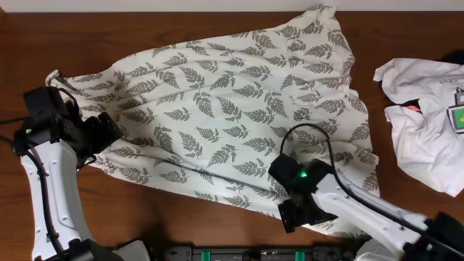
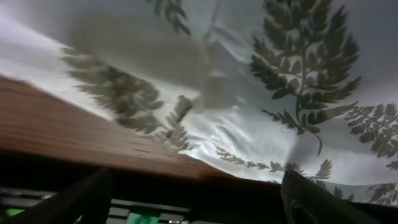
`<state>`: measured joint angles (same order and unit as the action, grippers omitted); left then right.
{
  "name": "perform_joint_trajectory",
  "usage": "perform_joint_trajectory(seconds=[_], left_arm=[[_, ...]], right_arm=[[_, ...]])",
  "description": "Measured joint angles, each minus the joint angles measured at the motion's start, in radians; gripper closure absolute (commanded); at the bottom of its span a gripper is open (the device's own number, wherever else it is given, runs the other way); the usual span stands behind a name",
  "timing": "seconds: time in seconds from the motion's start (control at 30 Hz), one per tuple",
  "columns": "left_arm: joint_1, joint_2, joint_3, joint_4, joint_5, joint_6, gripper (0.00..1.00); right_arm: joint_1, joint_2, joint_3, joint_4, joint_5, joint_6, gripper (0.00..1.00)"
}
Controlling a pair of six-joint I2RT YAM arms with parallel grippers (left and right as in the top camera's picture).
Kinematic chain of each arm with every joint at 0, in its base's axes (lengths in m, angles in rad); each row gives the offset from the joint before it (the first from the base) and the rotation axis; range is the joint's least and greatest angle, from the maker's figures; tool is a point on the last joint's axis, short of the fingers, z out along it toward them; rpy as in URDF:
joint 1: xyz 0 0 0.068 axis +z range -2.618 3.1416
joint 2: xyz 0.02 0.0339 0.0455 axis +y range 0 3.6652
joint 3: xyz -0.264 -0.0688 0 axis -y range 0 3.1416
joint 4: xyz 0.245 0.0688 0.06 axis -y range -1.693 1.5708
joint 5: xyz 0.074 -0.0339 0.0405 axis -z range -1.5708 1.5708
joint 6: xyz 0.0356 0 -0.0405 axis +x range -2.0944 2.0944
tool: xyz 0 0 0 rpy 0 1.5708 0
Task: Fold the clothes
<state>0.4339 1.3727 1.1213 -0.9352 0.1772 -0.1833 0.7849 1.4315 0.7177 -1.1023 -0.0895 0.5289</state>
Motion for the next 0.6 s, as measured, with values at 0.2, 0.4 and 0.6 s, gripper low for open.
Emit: perform_joint_trajectory(seconds=[0.2,0.4,0.6], left_arm=[[0.000,0.000,0.000,0.000,0.000,0.000,0.02],[0.000,0.000,0.000,0.000,0.000,0.000,0.02],[0.000,0.000,0.000,0.000,0.000,0.000,0.02]], right_arm=[[0.000,0.057,-0.001,0.008,0.000,0.006,0.13],[0.000,0.098,-0.001,0.027,0.000,0.010,0.07],[0.000,0.113,-0.002,0.027,0.001,0.010,0.13]])
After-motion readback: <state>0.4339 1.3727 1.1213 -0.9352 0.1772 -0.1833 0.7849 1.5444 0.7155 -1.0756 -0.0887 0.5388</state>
